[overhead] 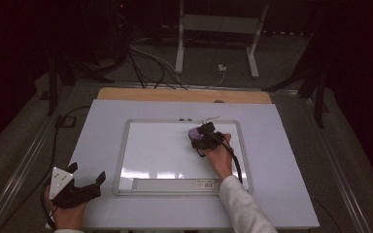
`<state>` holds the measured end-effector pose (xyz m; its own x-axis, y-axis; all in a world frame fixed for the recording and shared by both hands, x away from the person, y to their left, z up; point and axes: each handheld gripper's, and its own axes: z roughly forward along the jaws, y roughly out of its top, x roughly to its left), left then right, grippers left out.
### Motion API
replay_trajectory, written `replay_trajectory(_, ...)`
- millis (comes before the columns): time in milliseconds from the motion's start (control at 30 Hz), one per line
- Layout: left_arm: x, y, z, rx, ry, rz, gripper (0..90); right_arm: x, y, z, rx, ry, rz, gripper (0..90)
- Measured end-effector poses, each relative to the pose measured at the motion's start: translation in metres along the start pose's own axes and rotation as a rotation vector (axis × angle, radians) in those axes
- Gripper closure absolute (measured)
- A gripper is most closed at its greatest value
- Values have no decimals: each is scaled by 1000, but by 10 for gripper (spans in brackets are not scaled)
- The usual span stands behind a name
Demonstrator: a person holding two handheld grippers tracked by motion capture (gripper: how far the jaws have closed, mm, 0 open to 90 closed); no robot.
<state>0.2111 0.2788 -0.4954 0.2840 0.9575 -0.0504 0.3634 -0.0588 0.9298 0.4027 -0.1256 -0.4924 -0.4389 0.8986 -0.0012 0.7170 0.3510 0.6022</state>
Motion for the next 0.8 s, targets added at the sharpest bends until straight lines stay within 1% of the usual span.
replay_trajectory(133,0,0,0,0,1,1,5,-11,-10,-8,-8,11,24,413)
replay_trajectory(233,-1,0,1,3,1,2,5,-17,-17,-11,-10,16,27,412)
replay_trajectory(300,-1,0,1,4,1,4,5,-20,-18,-11,-11,29,21,412)
replay_trajectory(400,-1,0,-1,0,4,2,5,-18,-17,-12,-1,22,-6,407)
replay_trajectory(467,0,0,-1,-1,4,-2,5,-17,-18,-12,0,24,-17,363)
replay_trajectory(533,0,0,0,2,1,-1,5,-16,-19,-14,-21,21,-23,312)
replay_trajectory(633,0,0,0,1,0,-1,5,-12,-20,-22,-79,1,-37,298)
replay_trajectory(700,0,0,0,0,1,-2,5,-8,-21,-30,-112,-4,-67,299)
replay_trajectory(767,0,0,0,0,0,-2,5,-4,-22,-36,-132,-15,-100,303)
replay_trajectory(800,-1,0,0,0,-1,-1,5,-2,-23,-39,-141,-10,-115,312)
